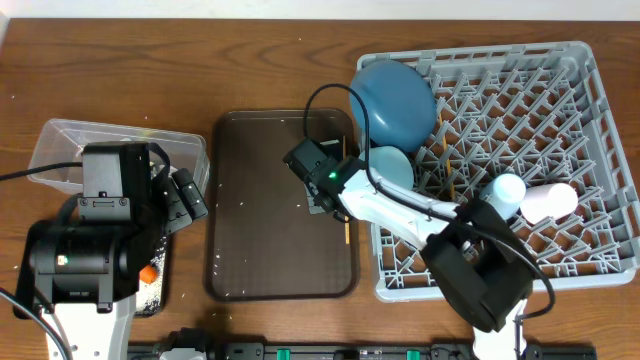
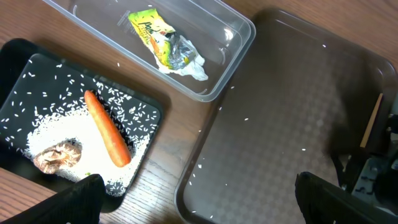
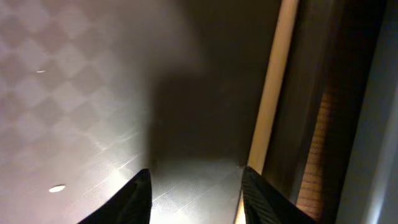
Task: Sort waste into correct bins and load items into the dishwasher rack
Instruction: 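Return the right gripper to the brown tray and grasp the remaining chopstick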
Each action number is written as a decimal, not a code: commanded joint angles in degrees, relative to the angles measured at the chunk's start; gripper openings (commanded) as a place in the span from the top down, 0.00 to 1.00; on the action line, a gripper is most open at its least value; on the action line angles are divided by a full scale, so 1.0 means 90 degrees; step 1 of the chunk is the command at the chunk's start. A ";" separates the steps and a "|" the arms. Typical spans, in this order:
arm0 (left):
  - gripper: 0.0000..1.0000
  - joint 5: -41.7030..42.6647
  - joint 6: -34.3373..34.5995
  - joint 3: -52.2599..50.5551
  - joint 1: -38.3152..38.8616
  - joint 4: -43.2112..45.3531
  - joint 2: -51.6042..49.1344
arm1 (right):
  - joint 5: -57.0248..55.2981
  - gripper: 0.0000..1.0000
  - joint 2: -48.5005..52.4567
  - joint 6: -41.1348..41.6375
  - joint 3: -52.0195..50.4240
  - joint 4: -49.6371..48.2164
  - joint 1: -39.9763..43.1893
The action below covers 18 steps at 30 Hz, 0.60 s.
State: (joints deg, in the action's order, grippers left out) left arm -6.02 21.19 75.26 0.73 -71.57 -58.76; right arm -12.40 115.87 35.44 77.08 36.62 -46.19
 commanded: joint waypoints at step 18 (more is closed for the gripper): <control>0.02 -0.0078 0.0056 0.0044 -0.0039 -0.0005 -0.0007 | 0.0597 0.65 0.0233 0.0221 -0.0005 -0.0129 0.0165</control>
State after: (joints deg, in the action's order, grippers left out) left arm -6.02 21.19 75.26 0.75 -71.57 -58.76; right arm -10.70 116.11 38.20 77.08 36.51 -44.80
